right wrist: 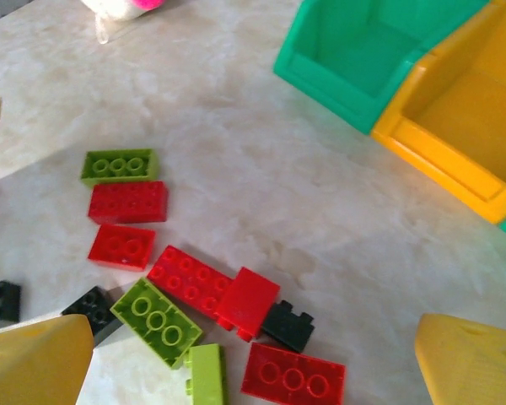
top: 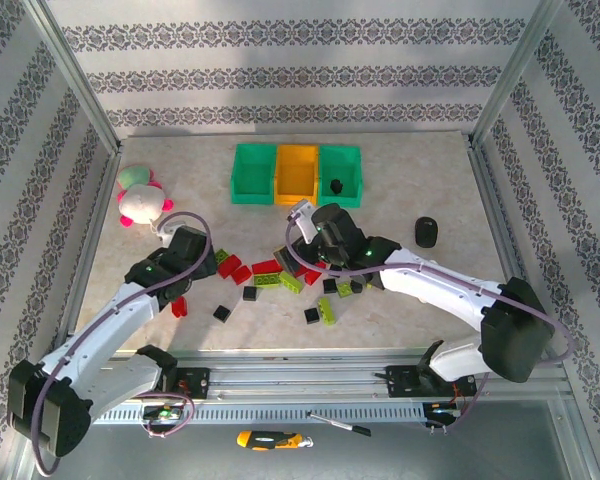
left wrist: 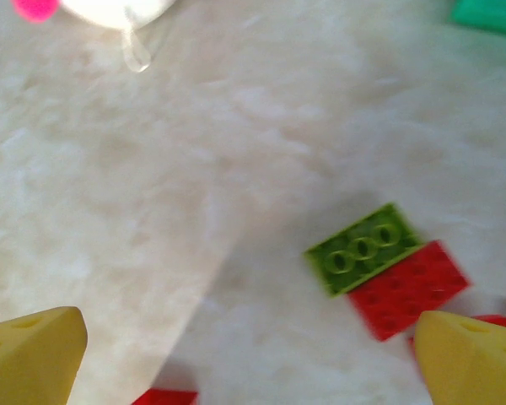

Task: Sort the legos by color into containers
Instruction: Pick up the lego from the bottom-left of the table.

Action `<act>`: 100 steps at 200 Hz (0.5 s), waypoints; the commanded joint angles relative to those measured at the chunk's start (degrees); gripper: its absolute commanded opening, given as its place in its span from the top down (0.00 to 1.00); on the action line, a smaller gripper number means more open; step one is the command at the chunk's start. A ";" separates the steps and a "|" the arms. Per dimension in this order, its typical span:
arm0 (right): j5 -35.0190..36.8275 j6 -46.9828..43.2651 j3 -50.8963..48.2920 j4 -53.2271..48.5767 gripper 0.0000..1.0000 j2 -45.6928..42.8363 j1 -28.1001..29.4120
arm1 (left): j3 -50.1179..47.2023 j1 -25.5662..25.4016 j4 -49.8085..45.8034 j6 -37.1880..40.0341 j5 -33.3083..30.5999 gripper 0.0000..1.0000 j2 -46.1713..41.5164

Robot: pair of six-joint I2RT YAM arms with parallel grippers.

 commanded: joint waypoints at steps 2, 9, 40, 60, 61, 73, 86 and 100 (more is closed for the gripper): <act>-3.44 -3.01 2.18 1.15 0.03 1.12 1.54 | -2.30 4.29 -6.90 -1.45 4.29 0.01 0.29; -3.83 -3.39 2.81 1.17 0.03 1.43 2.04 | -2.94 5.55 -6.59 -1.75 5.65 0.01 0.67; -4.66 -4.25 4.99 0.64 0.02 2.99 3.50 | -5.70 9.03 -4.31 -2.70 11.56 0.02 2.66; -5.01 -4.30 5.34 0.45 0.02 3.29 3.86 | -6.39 9.71 -3.44 -3.80 14.64 0.04 5.17; -5.01 -4.30 5.37 0.46 0.02 3.29 3.86 | -6.40 9.73 -3.45 -3.93 14.69 0.05 5.33; -4.74 -4.25 5.39 0.15 0.03 3.29 3.86 | -6.73 9.74 -3.67 -5.13 15.48 0.06 6.95; -4.18 -4.14 5.32 -0.13 0.02 3.12 3.86 | -7.69 9.81 -3.26 -6.17 15.89 0.11 7.97; -3.29 -4.14 5.09 -0.10 0.02 2.87 3.86 | -8.61 9.88 -2.77 -7.30 16.13 0.17 8.42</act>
